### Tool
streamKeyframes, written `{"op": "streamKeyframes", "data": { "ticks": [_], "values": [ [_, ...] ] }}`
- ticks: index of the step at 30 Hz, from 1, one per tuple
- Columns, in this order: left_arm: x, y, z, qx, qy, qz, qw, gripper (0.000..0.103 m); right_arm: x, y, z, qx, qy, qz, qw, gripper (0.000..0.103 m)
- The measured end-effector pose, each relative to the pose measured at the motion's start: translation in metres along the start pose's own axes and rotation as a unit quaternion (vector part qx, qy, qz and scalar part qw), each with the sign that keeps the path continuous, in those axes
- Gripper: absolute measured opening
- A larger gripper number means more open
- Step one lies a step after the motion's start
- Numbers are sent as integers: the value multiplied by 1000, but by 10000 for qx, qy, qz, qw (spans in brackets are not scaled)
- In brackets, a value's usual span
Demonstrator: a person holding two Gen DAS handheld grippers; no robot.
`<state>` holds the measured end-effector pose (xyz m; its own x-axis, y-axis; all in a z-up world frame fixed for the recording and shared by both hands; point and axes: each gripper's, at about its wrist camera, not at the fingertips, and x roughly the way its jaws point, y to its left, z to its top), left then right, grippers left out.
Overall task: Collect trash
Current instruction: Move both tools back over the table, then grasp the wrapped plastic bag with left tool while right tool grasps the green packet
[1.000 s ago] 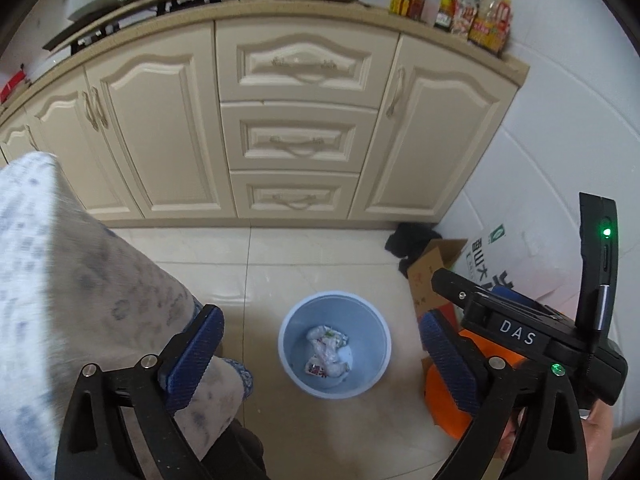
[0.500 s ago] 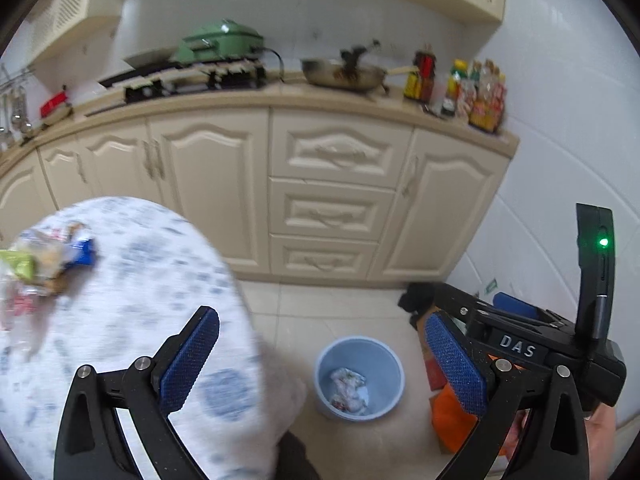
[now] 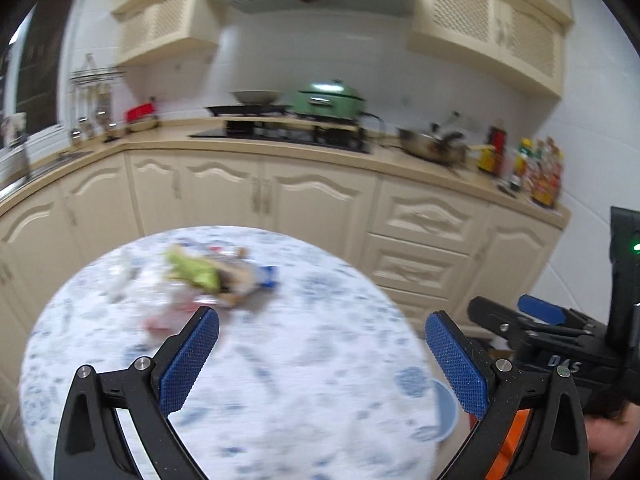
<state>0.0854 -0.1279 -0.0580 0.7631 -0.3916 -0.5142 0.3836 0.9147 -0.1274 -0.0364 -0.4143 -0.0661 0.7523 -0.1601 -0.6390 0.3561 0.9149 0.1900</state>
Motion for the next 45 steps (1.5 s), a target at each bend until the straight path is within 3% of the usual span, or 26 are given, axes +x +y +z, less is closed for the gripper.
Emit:
{"op": "streamKeyframes", "data": {
  "ticks": [12, 18, 24, 34, 39, 41, 42, 43, 45],
  "values": [
    [-51, 71, -30, -497, 30, 948, 9943, 102, 26, 116, 4, -859, 85, 791, 9931, 103],
    [-37, 81, -19, -610, 138, 1108, 9919, 102, 48, 148, 5, -1108, 196, 1011, 9885, 103],
    [8, 99, 7, -579, 399, 1139, 9910, 102, 73, 161, 7, -1261, 389, 1165, 9844, 103],
    [128, 103, 31, -381, 998, 1092, 9883, 102, 124, 145, 17, -916, 717, 1319, 9844, 103],
    [193, 112, 40, -360, 1412, 1128, 9829, 102, 152, 138, 18, -799, 904, 1327, 9838, 103],
    [209, 118, 44, -503, 1397, 925, 9846, 96, 160, 138, 18, -757, 976, 1339, 9833, 103],
    [215, 124, 46, -647, 1393, 719, 9855, 74, 162, 140, 18, -747, 993, 1354, 9830, 103],
    [220, 129, 45, -777, 1455, 575, 9846, 67, 164, 141, 17, -749, 1006, 1367, 9826, 103],
    [224, 140, 47, -933, 1440, 389, 9844, 64, 167, 146, 15, -779, 1037, 1421, 9813, 103]
  ]
}}
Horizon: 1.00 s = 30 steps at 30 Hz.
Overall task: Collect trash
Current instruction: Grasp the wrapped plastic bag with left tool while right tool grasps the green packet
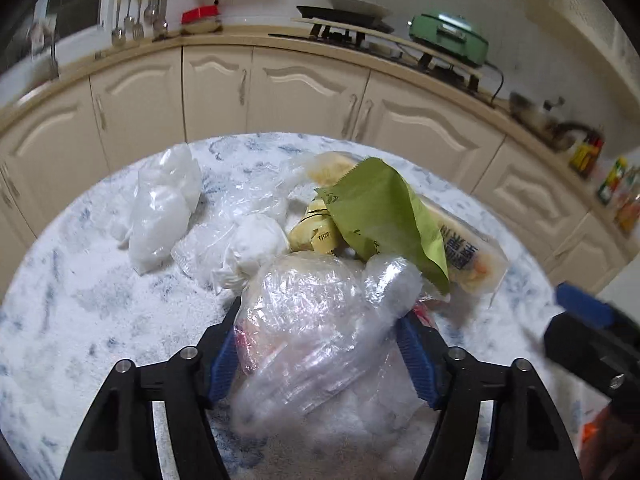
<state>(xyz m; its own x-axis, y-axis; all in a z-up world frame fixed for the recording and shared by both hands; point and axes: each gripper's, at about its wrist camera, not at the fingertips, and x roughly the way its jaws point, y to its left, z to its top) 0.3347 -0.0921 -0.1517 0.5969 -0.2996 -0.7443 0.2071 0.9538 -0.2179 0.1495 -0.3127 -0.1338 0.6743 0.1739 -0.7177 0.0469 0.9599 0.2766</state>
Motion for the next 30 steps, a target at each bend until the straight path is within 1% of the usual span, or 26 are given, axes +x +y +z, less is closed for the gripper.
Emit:
{"op": "streamKeyframes", "data": {
  "ticks": [4, 7, 11, 16, 20, 21, 22, 24, 26, 27, 28, 29, 30],
  "values": [
    [1, 14, 4, 27, -42, -16, 10000, 61, 9, 14, -3, -72, 79, 82, 9999, 103],
    [-4, 28, 3, 20, -89, 98, 9999, 61, 19, 26, -7, -122, 151, 164, 9997, 103],
    [-6, 56, 6, -171, -164, 239, 9994, 61, 33, 45, -12, -237, 270, 263, 9990, 103],
    [-2, 78, 8, -397, -327, 494, 9975, 61, 52, 65, -13, -328, 428, 366, 9979, 97],
    [3, 94, 14, -799, -494, 449, 9946, 61, 69, 72, -8, -166, 440, 358, 9983, 88],
    [6, 99, 18, -905, -526, 395, 9937, 61, 72, 74, -5, -167, 408, 362, 9984, 83],
    [6, 100, 14, -968, -547, 358, 9932, 61, 75, 76, -3, -170, 382, 326, 9986, 78],
    [11, 106, 19, -1046, -572, 296, 9924, 61, 79, 77, 1, -146, 293, 189, 9993, 76],
    [11, 104, 16, -1042, -569, 262, 9926, 61, 85, 75, 3, -93, 285, 97, 9995, 66],
    [16, 104, 22, -1026, -569, 244, 9928, 61, 90, 73, 4, -56, 329, 85, 9994, 50],
    [9, 105, 15, -1012, -582, 219, 9929, 61, 93, 71, 4, -44, 340, 31, 9994, 35],
    [7, 105, 13, -1007, -601, 197, 9929, 61, 93, 71, 3, -43, 315, -17, 9995, 28],
    [5, 104, 12, -1000, -627, 185, 9928, 61, 91, 69, 0, -11, 280, 6, 9996, 27]
  ]
}}
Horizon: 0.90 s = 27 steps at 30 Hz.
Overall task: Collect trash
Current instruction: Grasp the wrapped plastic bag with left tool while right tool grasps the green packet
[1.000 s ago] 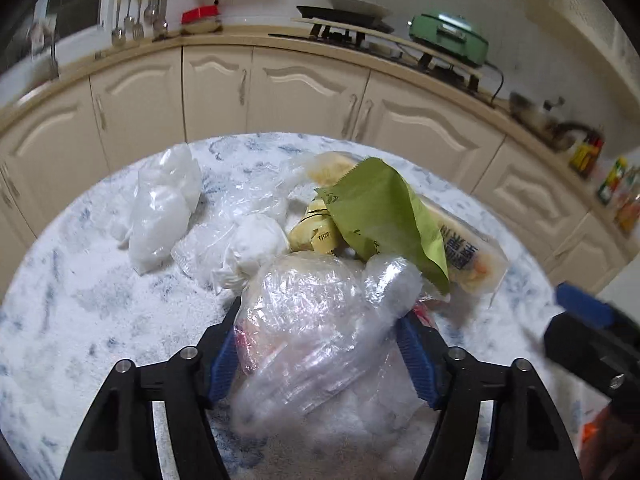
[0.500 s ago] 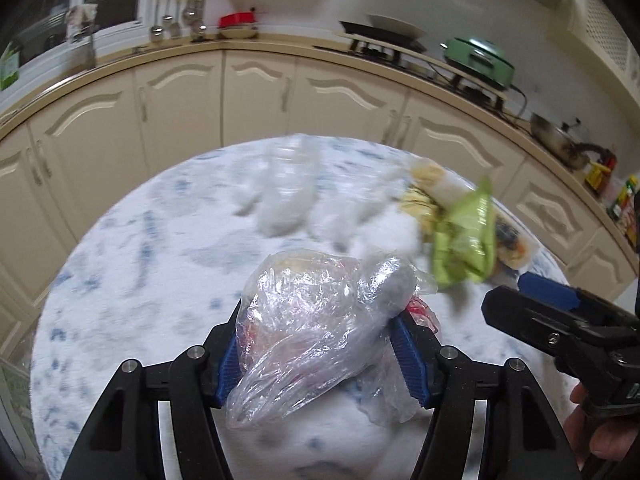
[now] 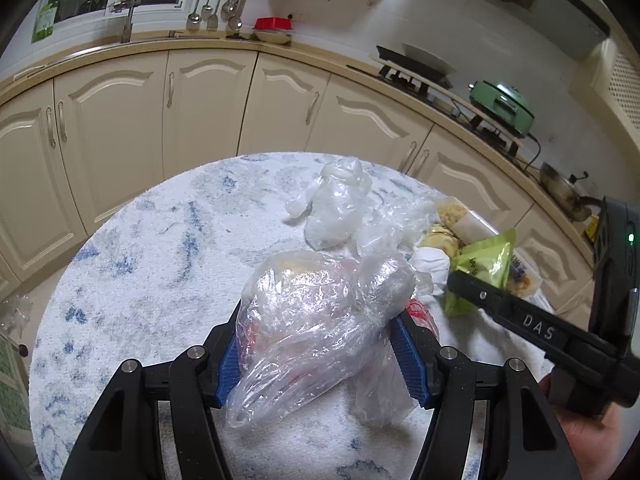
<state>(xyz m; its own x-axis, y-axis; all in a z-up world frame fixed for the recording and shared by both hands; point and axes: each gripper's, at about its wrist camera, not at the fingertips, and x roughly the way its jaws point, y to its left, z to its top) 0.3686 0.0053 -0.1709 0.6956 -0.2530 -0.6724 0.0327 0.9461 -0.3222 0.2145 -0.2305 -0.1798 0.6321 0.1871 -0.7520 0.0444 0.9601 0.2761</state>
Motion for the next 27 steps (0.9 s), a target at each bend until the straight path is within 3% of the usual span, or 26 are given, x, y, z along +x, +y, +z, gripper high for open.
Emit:
{"op": "streamKeyframes", "data": {
  "ticks": [3, 11, 27],
  "values": [
    [-6, -5, -2, 118, -139, 42, 9998, 60, -9, -2, -8, 55, -81, 93, 9999, 26],
    [-66, -24, -61, 427, -295, 6, 9987, 60, -61, -5, -30, 1, -365, 277, 9989, 26],
    [-158, -140, -118, 1410, -758, -520, 9857, 60, -206, -61, -73, 151, -1226, 29, 9923, 26]
  ]
}}
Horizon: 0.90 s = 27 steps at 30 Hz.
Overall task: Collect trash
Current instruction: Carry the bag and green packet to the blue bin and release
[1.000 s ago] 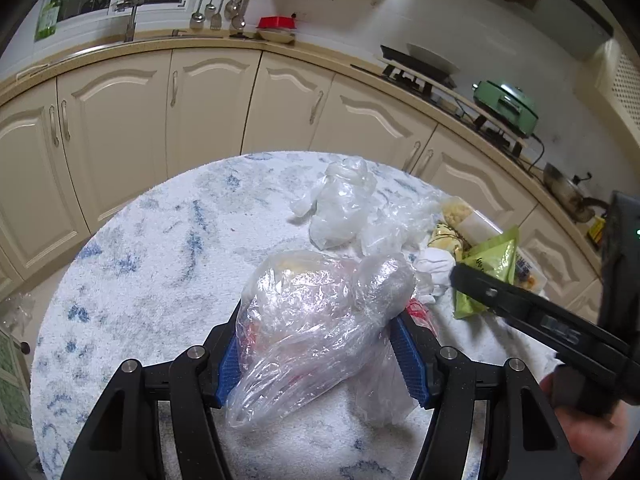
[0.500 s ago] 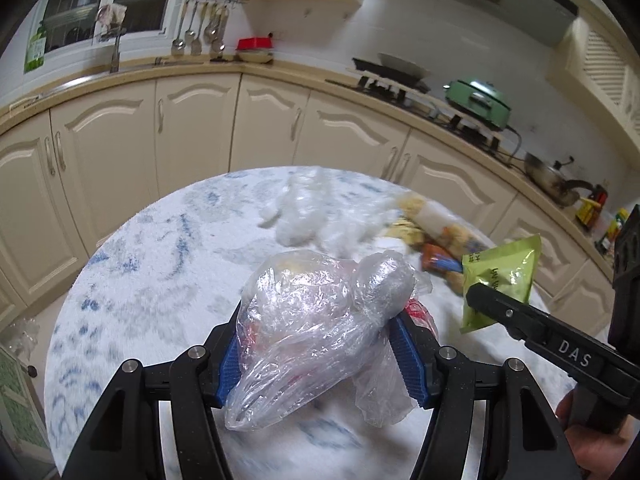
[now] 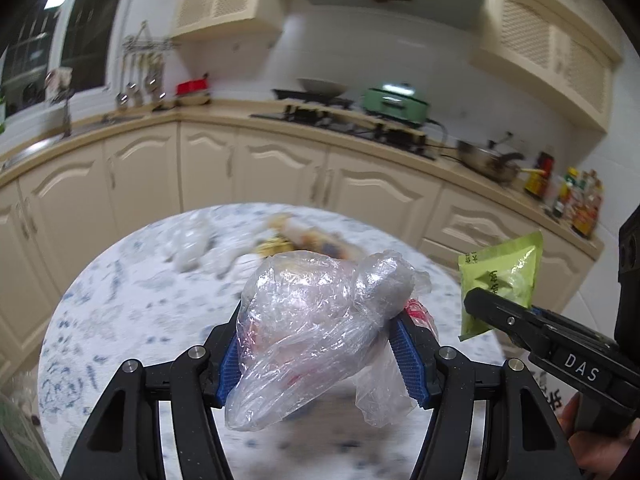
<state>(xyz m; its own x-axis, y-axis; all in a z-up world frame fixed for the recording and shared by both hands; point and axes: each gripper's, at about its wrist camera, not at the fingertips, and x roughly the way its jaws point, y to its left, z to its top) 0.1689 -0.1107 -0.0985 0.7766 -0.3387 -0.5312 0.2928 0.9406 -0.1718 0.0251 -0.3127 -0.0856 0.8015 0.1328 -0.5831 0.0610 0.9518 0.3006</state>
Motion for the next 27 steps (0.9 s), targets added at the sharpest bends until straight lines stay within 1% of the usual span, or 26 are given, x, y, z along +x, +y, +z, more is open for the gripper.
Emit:
{"op": "streamKeyframes", "data": {
  "ticks": [6, 13, 20, 24, 27],
  "values": [
    [-11, -50, 0, 365, -107, -293, 9988, 60, -43, -29, 3, 84, -295, -256, 9992, 26],
    [-7, -101, -1, 717, -118, -709, 9948, 60, -88, -71, 1, 270, -570, -659, 9958, 26],
    [21, -156, -3, 1033, 100, -1205, 9873, 60, -129, -127, -9, 560, -720, -1184, 9888, 26],
    [48, -188, -5, 1194, 338, -1463, 9814, 60, -145, -163, -19, 776, -698, -1487, 9834, 26],
    [72, -211, -6, 1293, 525, -1581, 9775, 60, -151, -193, -29, 915, -600, -1722, 9790, 26]
  ]
}}
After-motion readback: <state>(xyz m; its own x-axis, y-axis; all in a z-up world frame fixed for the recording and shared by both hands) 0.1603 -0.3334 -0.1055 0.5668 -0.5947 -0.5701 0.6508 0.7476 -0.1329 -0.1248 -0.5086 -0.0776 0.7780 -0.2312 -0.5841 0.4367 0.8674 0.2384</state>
